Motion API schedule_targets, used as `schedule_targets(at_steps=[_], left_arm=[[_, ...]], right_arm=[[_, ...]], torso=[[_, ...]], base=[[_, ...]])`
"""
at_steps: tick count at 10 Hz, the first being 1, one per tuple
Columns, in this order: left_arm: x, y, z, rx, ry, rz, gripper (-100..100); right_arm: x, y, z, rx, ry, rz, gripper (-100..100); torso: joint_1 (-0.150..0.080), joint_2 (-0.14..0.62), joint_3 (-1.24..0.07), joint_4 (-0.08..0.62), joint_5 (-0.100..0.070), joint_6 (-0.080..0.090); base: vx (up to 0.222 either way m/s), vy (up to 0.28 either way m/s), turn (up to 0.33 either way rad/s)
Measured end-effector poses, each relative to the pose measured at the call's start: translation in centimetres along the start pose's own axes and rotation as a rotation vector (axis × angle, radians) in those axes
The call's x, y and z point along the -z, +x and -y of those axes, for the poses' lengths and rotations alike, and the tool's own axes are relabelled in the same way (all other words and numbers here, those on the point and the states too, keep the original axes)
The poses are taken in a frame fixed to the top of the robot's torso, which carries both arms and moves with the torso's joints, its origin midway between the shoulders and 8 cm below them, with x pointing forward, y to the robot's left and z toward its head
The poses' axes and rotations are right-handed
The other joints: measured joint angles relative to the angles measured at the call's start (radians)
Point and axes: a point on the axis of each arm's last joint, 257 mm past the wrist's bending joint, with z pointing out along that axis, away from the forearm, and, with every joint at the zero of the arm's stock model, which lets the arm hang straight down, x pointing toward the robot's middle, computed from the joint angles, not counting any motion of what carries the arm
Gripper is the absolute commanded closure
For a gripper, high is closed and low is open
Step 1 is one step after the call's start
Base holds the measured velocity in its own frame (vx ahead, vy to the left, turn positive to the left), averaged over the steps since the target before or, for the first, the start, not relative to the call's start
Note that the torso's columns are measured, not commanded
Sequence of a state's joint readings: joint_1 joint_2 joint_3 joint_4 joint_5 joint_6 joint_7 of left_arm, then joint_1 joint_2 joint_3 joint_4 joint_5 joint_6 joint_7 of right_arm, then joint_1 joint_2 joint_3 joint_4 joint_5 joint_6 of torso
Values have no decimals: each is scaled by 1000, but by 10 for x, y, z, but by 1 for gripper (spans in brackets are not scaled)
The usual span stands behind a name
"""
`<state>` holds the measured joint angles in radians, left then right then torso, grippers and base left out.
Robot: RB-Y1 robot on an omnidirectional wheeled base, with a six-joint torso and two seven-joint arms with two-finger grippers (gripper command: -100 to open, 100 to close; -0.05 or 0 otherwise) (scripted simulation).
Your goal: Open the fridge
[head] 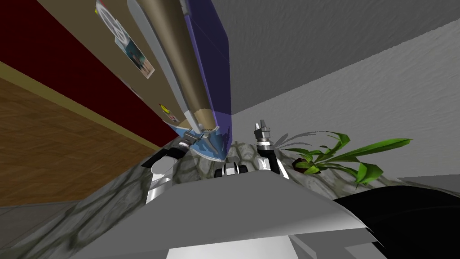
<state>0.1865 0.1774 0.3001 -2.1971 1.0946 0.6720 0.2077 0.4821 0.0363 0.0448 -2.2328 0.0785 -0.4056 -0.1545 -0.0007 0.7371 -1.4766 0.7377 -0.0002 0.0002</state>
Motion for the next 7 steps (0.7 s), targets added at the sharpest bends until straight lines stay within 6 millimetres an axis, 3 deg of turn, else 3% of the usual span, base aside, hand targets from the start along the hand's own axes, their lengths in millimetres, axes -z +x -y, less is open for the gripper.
schedule_targets(at_steps=[7], left_arm=[[-1, 25, -8, -13, -73, -43, -100]], right_arm=[[0, 0, 0, 0, 0, 0, 0]], torso=[[-1, -2, -1, 0, 0, 0]], base=[[46, -39, 55]])
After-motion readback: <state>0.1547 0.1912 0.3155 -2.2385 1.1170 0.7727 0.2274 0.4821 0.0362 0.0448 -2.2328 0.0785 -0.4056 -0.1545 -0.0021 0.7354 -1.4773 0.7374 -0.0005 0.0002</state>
